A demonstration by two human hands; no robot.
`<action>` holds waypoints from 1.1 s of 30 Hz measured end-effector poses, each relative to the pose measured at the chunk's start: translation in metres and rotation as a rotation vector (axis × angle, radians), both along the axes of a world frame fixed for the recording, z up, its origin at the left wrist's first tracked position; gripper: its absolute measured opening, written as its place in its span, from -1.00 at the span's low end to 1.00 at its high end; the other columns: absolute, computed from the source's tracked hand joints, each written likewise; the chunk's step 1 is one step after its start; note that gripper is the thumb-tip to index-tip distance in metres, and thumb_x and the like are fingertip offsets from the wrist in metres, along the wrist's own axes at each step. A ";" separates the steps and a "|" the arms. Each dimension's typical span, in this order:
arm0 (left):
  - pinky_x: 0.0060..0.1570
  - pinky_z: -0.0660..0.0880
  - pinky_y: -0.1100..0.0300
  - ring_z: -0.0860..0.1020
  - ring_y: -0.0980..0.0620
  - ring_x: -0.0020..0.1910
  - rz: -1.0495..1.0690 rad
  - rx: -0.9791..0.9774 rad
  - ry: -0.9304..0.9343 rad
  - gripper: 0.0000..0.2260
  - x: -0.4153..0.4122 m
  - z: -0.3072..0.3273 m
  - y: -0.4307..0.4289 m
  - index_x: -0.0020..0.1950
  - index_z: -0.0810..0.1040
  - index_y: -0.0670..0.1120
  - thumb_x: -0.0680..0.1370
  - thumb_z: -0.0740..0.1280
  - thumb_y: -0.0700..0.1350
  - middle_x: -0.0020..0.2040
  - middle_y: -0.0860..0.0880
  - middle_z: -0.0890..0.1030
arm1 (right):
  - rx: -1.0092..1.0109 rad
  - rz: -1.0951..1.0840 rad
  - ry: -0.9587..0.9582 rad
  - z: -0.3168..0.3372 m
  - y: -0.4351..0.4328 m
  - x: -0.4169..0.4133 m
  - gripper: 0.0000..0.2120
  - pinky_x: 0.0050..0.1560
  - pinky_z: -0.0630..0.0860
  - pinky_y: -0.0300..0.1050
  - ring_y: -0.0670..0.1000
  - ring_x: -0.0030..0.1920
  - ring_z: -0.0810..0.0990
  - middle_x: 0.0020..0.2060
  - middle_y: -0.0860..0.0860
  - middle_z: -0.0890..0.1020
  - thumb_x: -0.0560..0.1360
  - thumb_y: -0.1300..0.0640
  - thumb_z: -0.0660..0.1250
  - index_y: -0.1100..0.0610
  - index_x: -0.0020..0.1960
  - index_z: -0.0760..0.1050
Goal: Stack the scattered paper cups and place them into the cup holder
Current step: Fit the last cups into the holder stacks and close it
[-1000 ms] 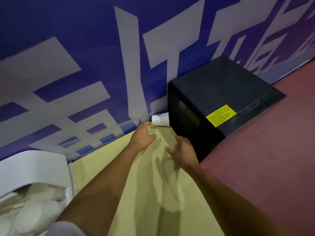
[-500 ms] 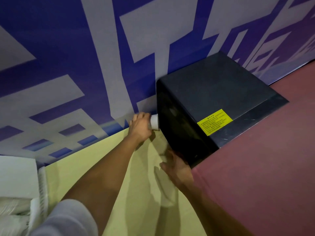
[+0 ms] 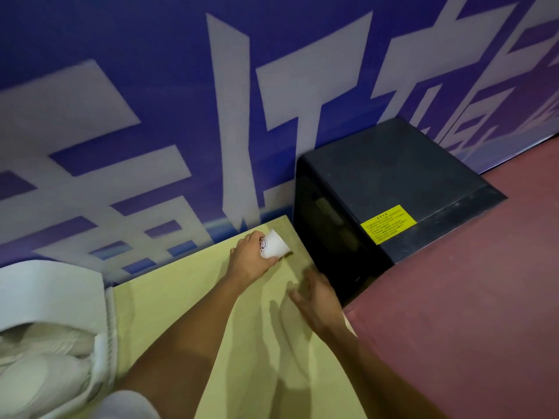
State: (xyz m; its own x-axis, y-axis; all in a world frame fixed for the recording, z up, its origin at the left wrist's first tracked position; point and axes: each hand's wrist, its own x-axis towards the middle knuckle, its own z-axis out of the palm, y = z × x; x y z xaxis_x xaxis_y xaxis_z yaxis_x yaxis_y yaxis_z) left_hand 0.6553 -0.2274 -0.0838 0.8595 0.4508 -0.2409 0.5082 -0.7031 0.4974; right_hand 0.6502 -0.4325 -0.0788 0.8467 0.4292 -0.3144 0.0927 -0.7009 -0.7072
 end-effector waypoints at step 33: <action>-0.02 0.49 0.28 0.58 0.17 0.01 0.642 -0.289 -0.393 -0.60 -0.425 0.138 0.133 0.14 0.54 0.07 0.37 0.54 0.10 0.01 0.15 0.62 | 0.354 0.522 0.112 0.148 0.244 -0.276 -0.42 -0.12 0.50 -0.36 -0.17 -0.05 0.61 0.07 -0.14 0.61 0.40 -0.12 0.53 -0.03 0.33 0.42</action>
State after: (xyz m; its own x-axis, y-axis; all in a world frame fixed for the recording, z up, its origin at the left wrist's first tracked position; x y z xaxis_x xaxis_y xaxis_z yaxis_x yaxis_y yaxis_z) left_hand 0.2306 -0.0943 0.0543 0.4997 0.8517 -0.1579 0.5196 -0.1489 0.8413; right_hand 0.3741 -0.1888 0.0694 0.4686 0.8702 -0.1524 0.2704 -0.3055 -0.9130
